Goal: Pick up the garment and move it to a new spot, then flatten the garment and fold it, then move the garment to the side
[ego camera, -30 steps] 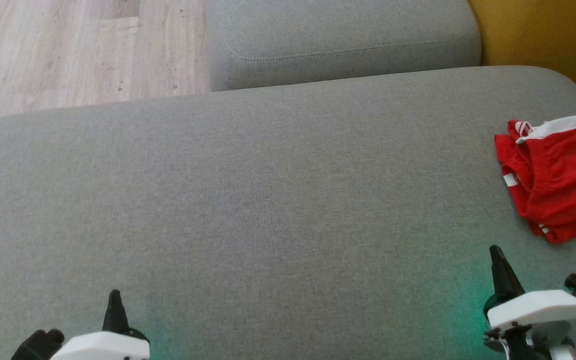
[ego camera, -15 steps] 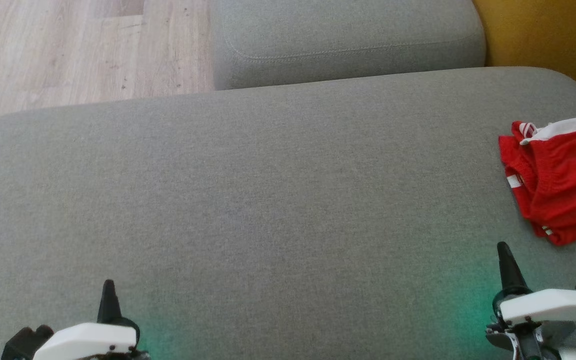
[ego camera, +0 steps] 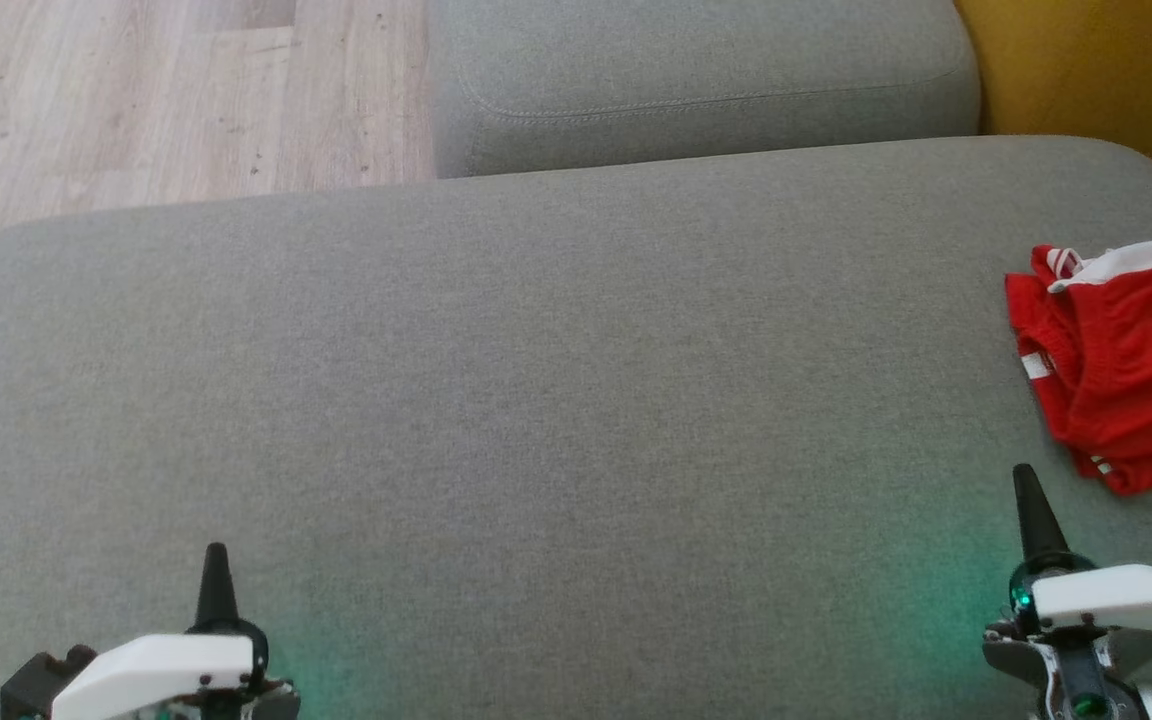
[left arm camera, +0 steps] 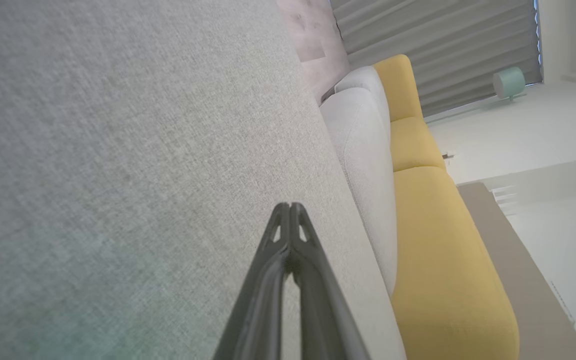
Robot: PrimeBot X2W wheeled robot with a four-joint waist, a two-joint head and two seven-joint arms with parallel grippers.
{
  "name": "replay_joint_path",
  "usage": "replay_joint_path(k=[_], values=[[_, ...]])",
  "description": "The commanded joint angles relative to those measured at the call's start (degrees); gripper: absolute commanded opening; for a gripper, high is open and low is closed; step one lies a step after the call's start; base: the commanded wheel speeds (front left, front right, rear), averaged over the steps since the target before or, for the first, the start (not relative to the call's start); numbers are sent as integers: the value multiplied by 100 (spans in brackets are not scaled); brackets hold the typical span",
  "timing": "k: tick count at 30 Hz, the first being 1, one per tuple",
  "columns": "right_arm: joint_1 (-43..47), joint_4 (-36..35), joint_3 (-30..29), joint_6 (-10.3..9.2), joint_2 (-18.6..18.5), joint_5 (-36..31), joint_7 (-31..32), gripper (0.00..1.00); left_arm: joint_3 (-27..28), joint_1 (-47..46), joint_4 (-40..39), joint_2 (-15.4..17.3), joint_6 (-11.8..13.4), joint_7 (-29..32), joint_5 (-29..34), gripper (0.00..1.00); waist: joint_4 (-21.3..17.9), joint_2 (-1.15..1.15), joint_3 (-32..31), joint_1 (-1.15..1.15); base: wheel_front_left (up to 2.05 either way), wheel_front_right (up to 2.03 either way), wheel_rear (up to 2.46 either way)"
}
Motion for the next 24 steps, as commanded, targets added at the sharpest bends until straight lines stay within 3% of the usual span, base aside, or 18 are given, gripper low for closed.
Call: replay_joint_path(k=[1,24], values=[[-329,-240,45,33,5,197,31,0,258,-314,-204,3,-76,54,-123,0,6,0,1,0,0,0,0],[-474,-413,-186,42,97,1772,193,0,756,-523,-325,-174,-432,452,-1211,0,100,0,14,0,0,0,0]])
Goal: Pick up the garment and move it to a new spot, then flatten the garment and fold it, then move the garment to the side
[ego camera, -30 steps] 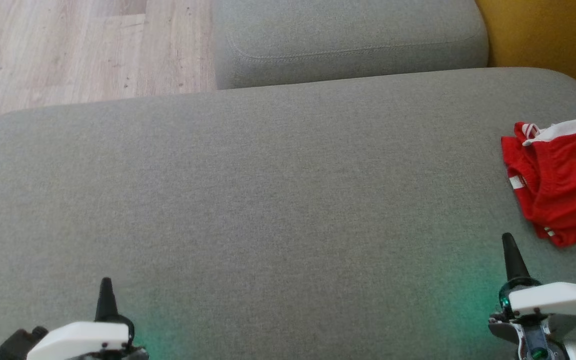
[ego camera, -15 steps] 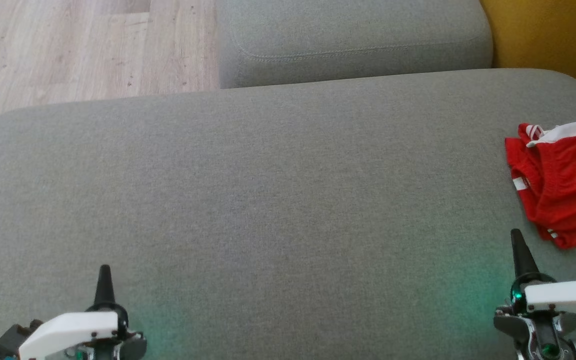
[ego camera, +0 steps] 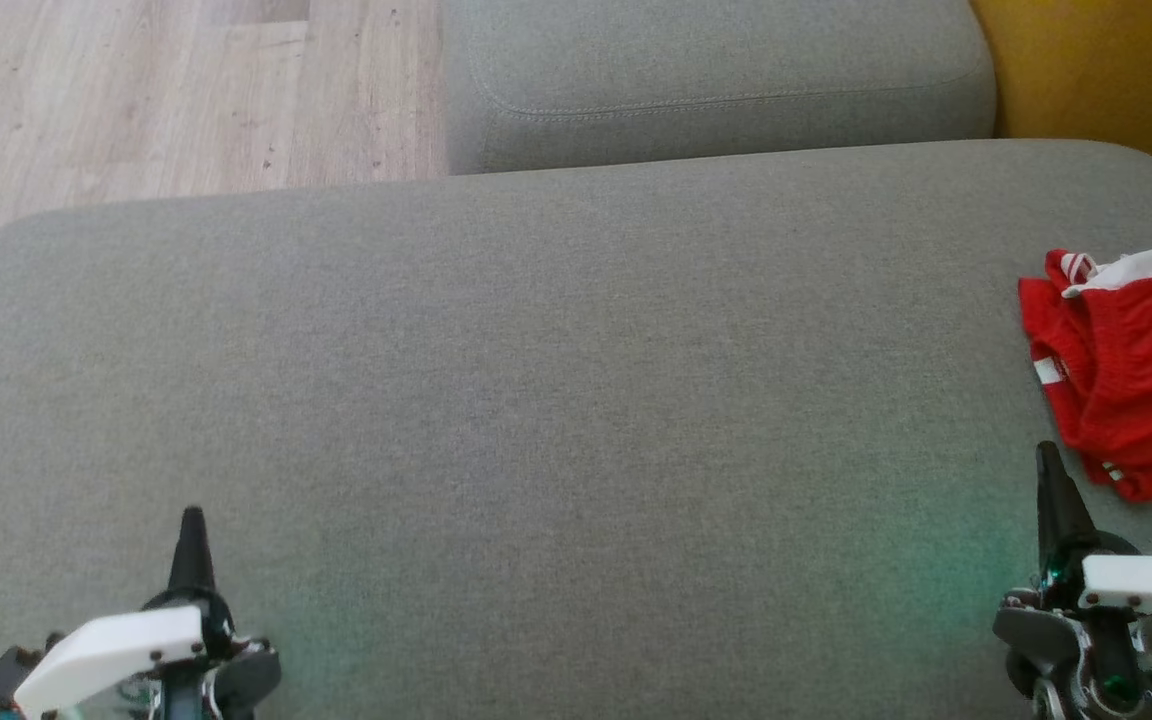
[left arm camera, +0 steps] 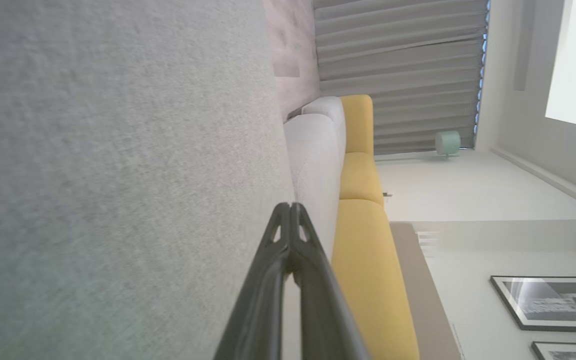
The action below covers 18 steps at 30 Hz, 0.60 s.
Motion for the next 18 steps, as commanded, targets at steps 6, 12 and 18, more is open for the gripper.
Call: replay_joint_path(k=[6,12,18], values=[[-384,-277,22,43,4,449,54,0,330,-362,-234,-23,-140,136,-302,0,21,0,3,0,0,0,0],[-415,-314,-27,45,24,784,88,0,436,-407,-259,-61,-215,221,-533,0,41,0,6,0,0,0,0],[-415,-314,-27,45,24,784,88,0,438,-407,-259,-63,-215,223,-532,0,41,0,6,0,0,0,0]])
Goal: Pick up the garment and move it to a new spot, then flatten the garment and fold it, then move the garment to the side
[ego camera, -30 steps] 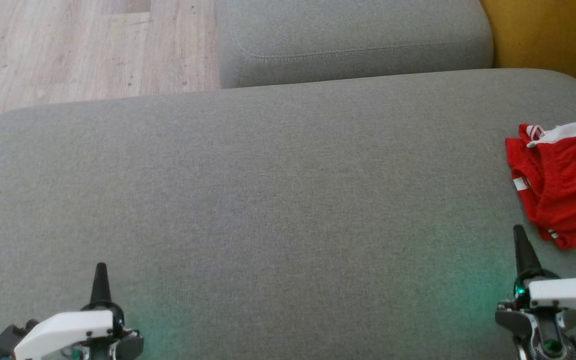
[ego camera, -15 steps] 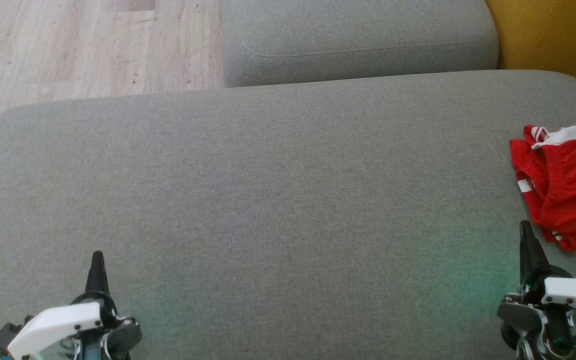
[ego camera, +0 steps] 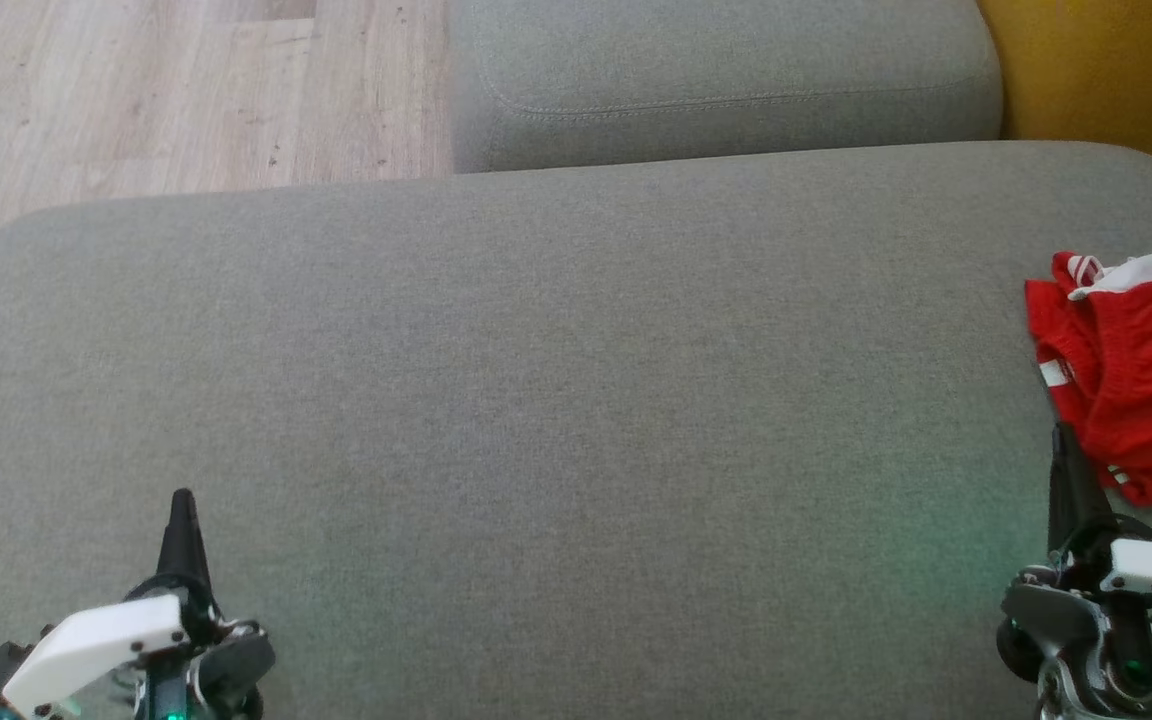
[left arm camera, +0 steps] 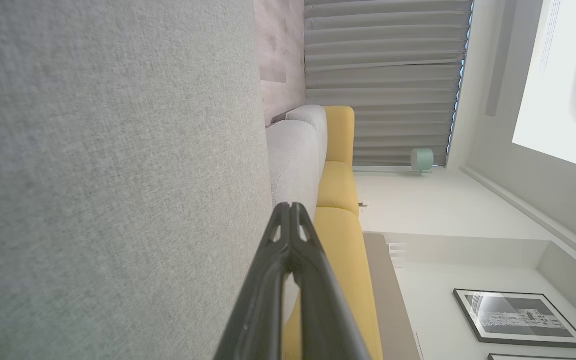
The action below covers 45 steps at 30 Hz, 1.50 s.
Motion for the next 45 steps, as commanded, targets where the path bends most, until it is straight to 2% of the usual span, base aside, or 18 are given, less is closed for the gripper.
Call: replay_joint_path(k=[1,45], values=[[-284,-215,116,45,-24,39,34,0,236,-275,-205,22,-40,37,-35,0,-1,0,0,0,0,0,0],[-284,-215,117,45,-24,40,33,0,243,-276,-205,17,-40,43,-29,0,-1,0,0,0,0,0,0]])
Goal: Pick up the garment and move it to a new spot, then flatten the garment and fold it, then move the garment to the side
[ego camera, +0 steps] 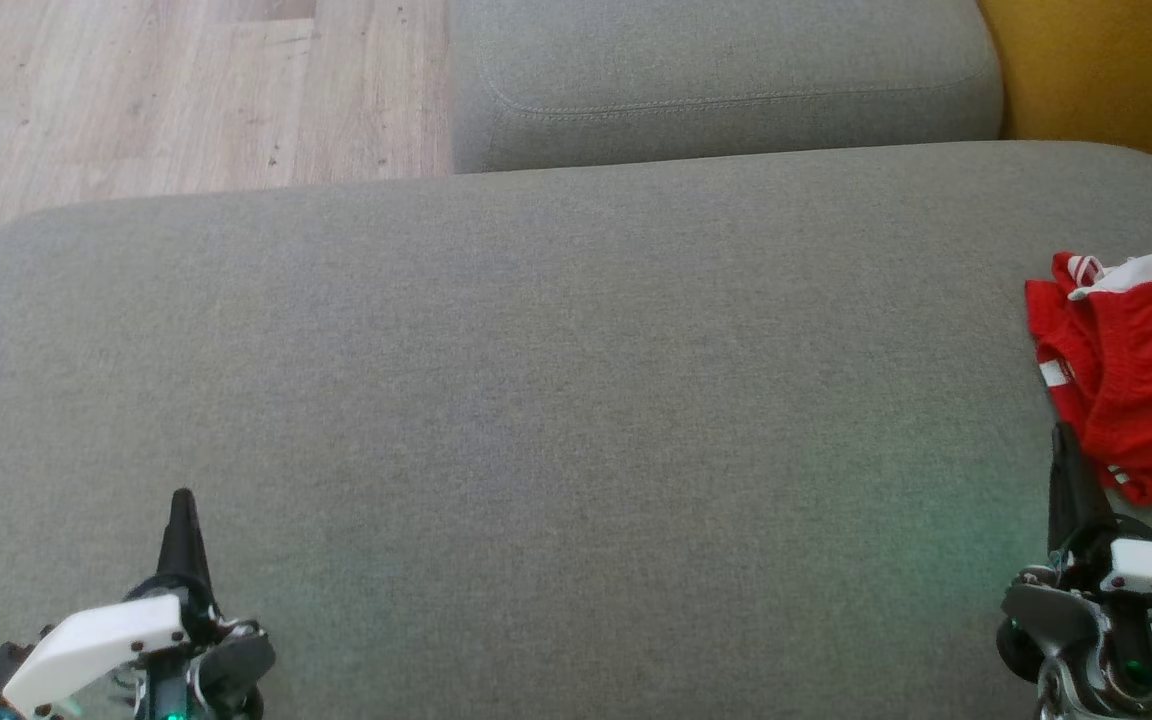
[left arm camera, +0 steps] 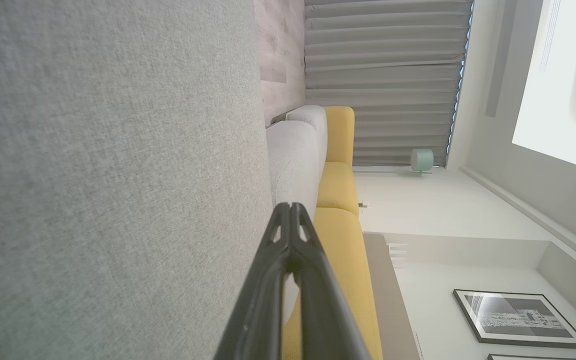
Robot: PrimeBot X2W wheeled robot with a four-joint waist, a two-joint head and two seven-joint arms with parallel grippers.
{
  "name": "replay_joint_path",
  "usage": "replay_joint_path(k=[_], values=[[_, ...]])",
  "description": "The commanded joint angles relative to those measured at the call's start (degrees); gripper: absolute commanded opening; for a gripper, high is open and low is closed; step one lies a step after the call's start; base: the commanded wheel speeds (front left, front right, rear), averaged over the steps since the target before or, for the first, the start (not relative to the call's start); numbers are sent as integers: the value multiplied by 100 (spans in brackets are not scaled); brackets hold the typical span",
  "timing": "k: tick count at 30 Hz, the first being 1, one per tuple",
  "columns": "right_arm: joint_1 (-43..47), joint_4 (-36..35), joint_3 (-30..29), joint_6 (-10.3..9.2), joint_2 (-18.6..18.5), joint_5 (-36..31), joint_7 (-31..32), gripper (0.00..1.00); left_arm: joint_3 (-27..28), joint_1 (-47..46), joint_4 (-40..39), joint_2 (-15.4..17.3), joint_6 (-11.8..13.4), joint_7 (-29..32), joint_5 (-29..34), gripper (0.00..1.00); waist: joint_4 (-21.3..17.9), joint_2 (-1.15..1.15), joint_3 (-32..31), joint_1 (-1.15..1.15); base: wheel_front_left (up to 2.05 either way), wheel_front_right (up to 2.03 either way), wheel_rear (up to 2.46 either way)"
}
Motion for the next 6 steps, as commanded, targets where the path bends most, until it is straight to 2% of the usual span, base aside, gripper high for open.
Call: replay_joint_path(k=[1,6], values=[[-284,-215,117,45,-25,40,33,0,237,-276,-205,21,-38,42,-29,0,0,0,0,0,0,0,0],[-284,-215,117,45,-25,40,33,0,238,-276,-206,21,-38,42,-28,0,0,0,0,0,0,0,0]])
